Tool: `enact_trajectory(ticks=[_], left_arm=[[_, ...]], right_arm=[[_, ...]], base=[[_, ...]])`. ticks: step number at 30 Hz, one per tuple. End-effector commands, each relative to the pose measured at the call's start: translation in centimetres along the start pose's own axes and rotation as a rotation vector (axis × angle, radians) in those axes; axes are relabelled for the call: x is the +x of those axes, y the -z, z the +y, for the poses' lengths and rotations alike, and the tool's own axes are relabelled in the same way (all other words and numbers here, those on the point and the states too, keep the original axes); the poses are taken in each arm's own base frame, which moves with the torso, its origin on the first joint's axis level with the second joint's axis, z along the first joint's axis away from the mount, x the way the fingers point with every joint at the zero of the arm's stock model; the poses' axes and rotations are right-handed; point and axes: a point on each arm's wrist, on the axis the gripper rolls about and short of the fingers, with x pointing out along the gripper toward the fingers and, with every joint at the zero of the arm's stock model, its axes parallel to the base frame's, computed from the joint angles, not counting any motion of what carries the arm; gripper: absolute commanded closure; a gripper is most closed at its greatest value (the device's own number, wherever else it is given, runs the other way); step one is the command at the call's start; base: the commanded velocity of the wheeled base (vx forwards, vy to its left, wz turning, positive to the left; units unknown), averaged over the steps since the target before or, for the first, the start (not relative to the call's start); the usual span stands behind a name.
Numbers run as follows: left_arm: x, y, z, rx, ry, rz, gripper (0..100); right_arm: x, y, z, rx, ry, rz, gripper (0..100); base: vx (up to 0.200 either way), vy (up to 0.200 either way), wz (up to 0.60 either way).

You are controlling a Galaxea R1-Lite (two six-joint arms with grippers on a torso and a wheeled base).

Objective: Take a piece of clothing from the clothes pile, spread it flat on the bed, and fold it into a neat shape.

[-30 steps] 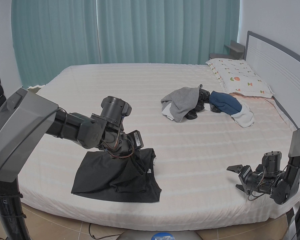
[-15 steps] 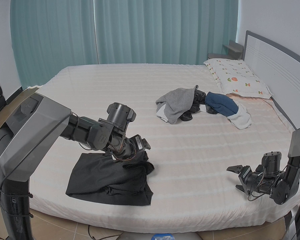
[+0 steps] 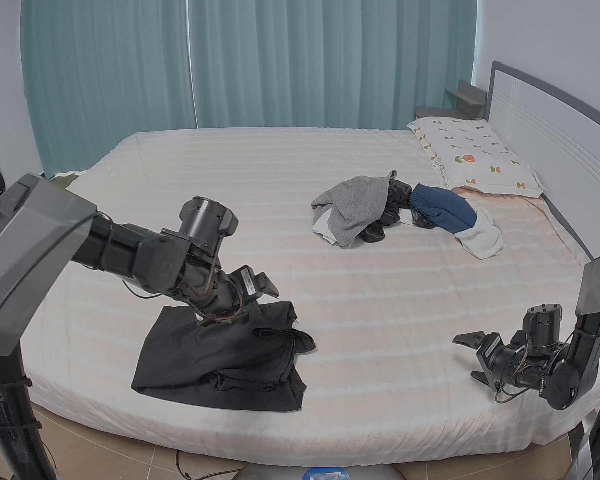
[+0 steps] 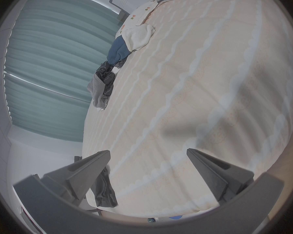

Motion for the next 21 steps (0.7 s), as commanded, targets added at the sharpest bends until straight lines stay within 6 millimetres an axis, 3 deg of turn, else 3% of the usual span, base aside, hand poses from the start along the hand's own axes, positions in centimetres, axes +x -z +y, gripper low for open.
enact_trajectory(ticks=[1,6,16,21], left_arm=[[-2.3,-1.1,1.3,-0.072,0.027,-0.021,0],[-2.3,-1.4,3.5,-0.145,0.015,0.017,0],[-1.5,-1.3,7.5,-0.267,0.078,0.021,0],[-1.2,-2.4,9.6,-0.321,0.087,-0.001,0]], right_arm=[[0.0,0.1,0.0,-0.001,0.000,0.004,0],[0.0,0.1,0.0,-0.001,0.000,0.004,0],[0.1,0.1,0.0,-0.003,0.000,0.004,0],[0.1,0.2,0.1,-0.004,-0.004,0.008,0]], base=[[0.000,0.000,0.00],[0.000,0.000,0.00],[0.000,0.200,0.00],[0.000,0.200,0.00]])
